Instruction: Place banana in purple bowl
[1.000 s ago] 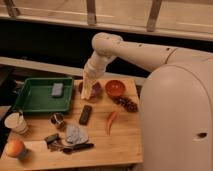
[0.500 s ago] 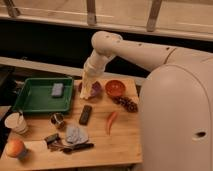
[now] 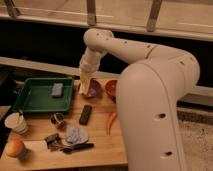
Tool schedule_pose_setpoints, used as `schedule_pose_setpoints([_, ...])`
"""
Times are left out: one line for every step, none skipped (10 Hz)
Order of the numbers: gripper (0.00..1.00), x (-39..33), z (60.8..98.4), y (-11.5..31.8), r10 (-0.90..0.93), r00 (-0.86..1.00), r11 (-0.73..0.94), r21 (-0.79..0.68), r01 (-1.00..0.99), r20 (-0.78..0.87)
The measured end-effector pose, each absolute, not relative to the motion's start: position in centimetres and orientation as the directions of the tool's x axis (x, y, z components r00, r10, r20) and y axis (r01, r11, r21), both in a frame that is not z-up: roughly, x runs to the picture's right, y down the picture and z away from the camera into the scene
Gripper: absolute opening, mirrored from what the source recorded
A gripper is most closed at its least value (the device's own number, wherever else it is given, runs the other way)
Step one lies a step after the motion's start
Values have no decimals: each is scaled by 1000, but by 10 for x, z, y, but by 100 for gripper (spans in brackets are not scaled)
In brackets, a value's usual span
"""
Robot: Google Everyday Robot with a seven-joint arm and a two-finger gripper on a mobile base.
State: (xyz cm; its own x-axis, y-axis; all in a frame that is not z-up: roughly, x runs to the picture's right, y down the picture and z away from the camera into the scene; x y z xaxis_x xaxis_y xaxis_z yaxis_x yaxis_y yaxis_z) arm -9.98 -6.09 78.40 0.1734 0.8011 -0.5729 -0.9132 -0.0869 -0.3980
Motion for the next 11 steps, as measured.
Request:
schedule_pose_setpoints([0, -99, 798, -64, 799, 165, -88, -385, -919, -578])
schedule_pose_setpoints([0, -97, 808, -62, 794, 158, -94, -375, -922, -587])
schedule_pose_setpoints([0, -95, 824, -60, 787, 145, -118, -378, -918, -599])
schedule_pose_setpoints([0, -95, 836, -57, 782, 144, -155, -414, -897, -607])
schedule_pose_setpoints([1, -96, 845, -49, 774, 153, -186, -451, -873, -614])
schedule_pose_setpoints([7, -103, 852, -41, 769, 171, -212, -498, -841, -616])
schedule_pose_setpoints([17, -116, 857, -34, 769, 190, -231, -542, -808, -610])
schedule_pose_setpoints([27, -125, 859, -33, 776, 207, -233, -575, -784, -596])
schedule_pose_setpoints([35, -127, 860, -35, 783, 214, -236, -597, -767, -584])
schedule_pose_setpoints([49, -130, 856, -43, 802, 215, -242, -634, -735, -556])
schedule_pose_setpoints([56, -129, 854, -47, 817, 208, -245, -650, -720, -538])
